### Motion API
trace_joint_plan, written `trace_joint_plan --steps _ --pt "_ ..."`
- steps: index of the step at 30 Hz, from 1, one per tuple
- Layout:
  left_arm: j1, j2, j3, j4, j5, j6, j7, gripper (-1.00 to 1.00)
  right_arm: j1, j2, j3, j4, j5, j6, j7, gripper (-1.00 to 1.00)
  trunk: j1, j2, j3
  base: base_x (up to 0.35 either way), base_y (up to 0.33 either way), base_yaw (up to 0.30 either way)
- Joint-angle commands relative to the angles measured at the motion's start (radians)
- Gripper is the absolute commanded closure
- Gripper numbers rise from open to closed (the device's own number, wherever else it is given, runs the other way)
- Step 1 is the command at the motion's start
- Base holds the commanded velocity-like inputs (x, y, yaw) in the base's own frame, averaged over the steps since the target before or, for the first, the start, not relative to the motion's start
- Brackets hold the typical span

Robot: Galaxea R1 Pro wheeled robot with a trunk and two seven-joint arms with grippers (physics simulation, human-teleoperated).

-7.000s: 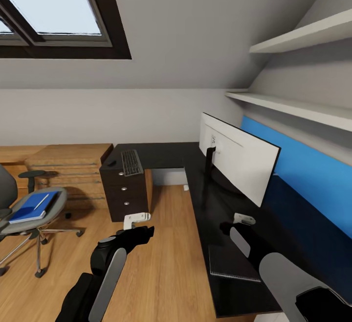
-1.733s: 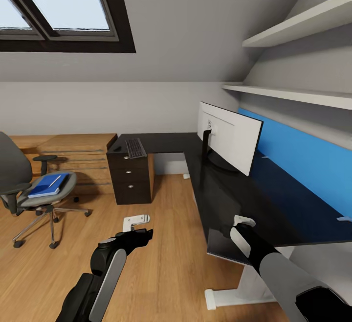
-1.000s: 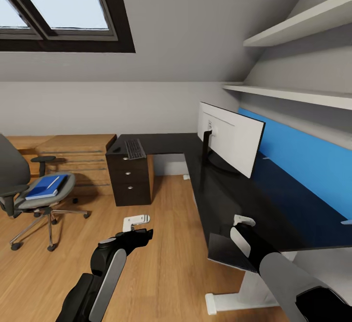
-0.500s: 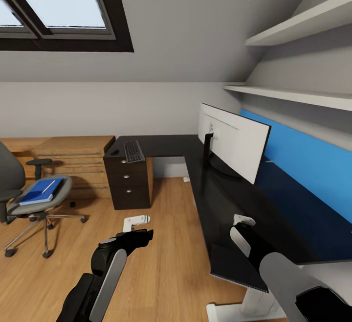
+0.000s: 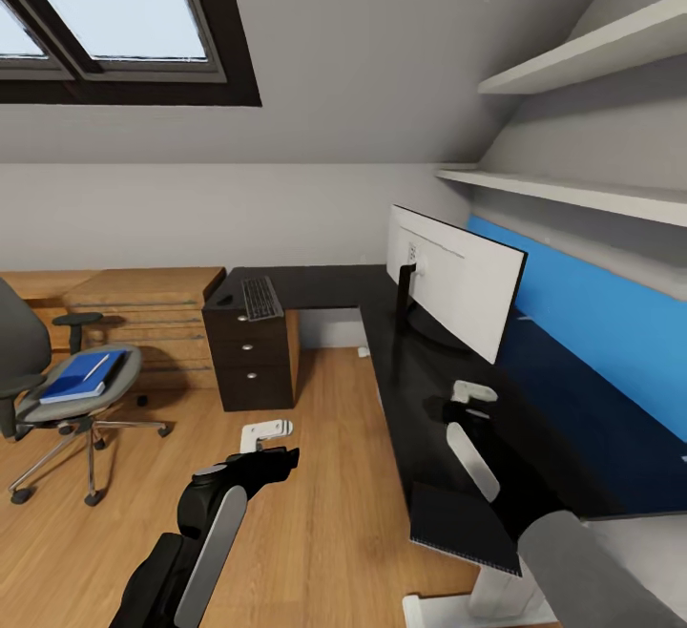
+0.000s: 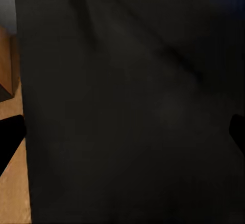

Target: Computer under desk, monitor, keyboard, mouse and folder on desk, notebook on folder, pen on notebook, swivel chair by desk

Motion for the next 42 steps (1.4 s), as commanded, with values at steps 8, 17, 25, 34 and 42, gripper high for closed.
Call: trace_joint_plan --steps 8,17,25,34,42 --pt "-0.001 0.001 -0.001 -0.001 0.009 0.001 0.011 -1.00 0.096 -0.005 0.005 -0.219 -0.021 0.049 -0.067 -1.00 0.000 -0.001 -0.001 0.000 0.000 0.000" --pt "-0.001 0.001 -0.002 -0.001 0.010 0.001 0.010 -1.00 0.108 -0.002 0.005 -0.246 -0.042 0.045 -0.072 -1.00 0.000 -0.001 -0.001 -0.136 0.000 0.000" --pt "-0.001 0.001 -0.002 -0.001 0.010 0.001 0.010 -1.00 0.109 -0.004 0.002 -0.247 -0.064 0.044 -0.073 -1.00 0.000 -0.001 -0.001 -0.332 0.000 0.000" --pt "-0.001 0.001 0.023 0.004 0.011 0.000 0.011 -1.00 0.111 -0.053 -0.113 -0.248 -0.279 0.043 -0.068 -1.00 0.000 -0.001 -0.001 -0.305 -0.005 0.000" --pt "-0.001 -0.007 0.157 -0.008 0.013 -0.001 0.011 -1.00 0.135 -0.089 -0.263 -0.255 -0.407 0.041 -0.047 -1.00 0.000 -0.001 -0.001 -0.010 -0.005 0.000"
